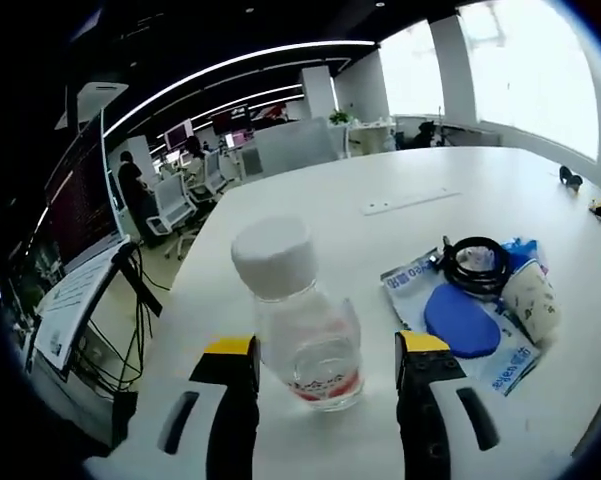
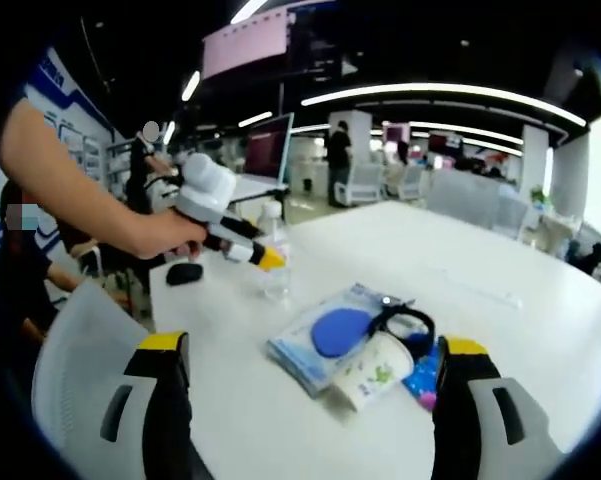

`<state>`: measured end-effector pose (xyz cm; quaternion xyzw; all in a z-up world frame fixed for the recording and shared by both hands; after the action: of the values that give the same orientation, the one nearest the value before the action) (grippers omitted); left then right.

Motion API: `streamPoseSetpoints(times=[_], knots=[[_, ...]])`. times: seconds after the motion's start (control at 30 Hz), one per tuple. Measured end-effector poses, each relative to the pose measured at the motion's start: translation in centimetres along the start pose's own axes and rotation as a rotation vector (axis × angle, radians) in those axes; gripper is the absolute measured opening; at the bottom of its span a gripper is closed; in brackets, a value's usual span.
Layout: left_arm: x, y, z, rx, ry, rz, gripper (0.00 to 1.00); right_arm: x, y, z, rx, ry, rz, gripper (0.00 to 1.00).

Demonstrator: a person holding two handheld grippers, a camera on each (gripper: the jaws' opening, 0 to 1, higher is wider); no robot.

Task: Arrange the tabletop items into an orderly group along one side of the table until the central work area is clear of visible clutter.

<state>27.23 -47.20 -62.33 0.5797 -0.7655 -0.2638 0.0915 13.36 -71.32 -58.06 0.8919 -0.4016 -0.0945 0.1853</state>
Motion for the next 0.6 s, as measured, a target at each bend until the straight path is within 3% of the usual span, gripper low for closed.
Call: streamPoseSetpoints(times=[0.6], knots=[[-0.8, -2.0, 0.6, 0.002, 0.082, -0.001, 0.43, 1.4, 1.4, 2.4, -0.036, -0.083, 0.07, 1.0]])
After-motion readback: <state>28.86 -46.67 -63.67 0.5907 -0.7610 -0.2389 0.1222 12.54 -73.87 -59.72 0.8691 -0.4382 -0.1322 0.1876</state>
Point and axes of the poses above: the point that each gripper's makers call its tool centre point, and the gripper's own axes: y roughly backward along the fingers, x roughly to its right, z roughly out of its underside, the point moved 4 cm from there along y, roughly backward along the fingers
